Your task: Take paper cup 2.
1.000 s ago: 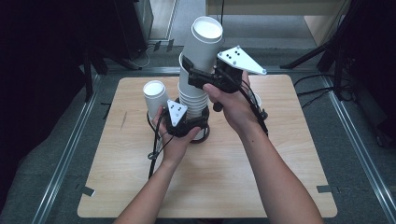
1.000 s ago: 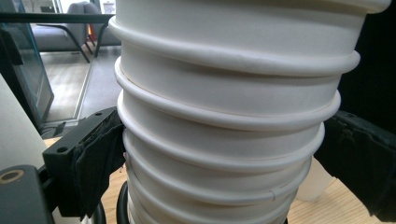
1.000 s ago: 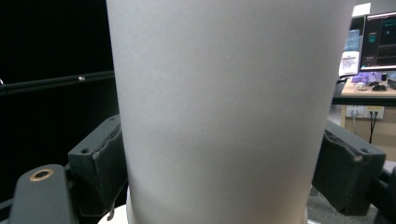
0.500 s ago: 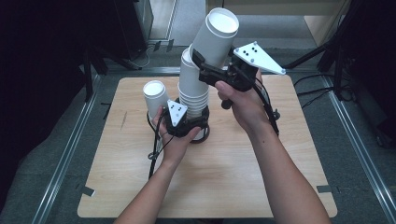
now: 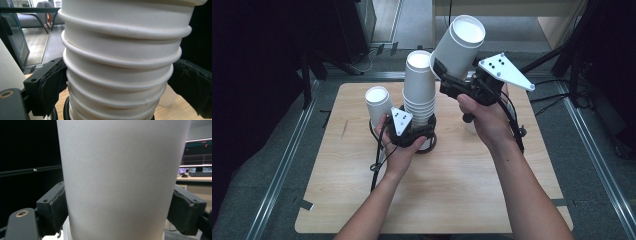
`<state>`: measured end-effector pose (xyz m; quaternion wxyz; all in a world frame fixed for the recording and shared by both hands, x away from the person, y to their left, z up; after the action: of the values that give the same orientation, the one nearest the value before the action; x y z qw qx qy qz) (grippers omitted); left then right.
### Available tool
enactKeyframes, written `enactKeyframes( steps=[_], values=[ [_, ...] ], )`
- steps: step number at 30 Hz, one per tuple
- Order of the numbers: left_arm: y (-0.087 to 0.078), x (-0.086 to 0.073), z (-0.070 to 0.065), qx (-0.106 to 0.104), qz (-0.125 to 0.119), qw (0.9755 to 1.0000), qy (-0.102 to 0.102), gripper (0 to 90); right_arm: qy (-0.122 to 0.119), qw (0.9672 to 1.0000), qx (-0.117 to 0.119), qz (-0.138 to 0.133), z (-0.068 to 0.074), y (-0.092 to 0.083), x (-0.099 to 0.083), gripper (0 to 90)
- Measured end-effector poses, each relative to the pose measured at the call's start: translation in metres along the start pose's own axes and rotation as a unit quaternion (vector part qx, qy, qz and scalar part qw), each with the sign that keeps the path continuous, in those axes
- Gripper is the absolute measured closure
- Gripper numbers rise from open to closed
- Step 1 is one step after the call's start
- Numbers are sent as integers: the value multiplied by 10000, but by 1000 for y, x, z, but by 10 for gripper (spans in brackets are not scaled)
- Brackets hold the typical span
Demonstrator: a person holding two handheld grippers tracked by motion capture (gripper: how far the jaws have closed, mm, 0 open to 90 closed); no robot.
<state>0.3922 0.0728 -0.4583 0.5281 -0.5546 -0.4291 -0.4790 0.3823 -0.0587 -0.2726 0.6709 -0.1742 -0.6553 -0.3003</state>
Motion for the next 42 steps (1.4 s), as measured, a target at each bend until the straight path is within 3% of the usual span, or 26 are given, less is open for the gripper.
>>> enactKeyframes(
  steps=[18,31,42],
  values=[
    [-16,-6,1,-133,-93,9995,254,10,-143,9989,-350,263,-12,-37,-44,155],
    [-41,-14,5,-383,-88,9988,276,0,-108,9977,-504,430,-17,-63,-75,154],
    [-67,-16,16,-540,-112,9984,114,0,-161,9959,-668,587,-18,-84,-101,151]
  ],
)
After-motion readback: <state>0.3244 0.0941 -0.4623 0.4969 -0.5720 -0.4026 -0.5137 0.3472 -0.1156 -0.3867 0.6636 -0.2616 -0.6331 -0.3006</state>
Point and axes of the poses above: each handheld gripper's, and its own axes: y roughly forward along the jaws, x roughly out of its top, z roughly to its left, the point moved 7 cm from there along y, roughly forward along the jaws, and after that the axes turned 15 degrees about x, right-handed, at the moved point
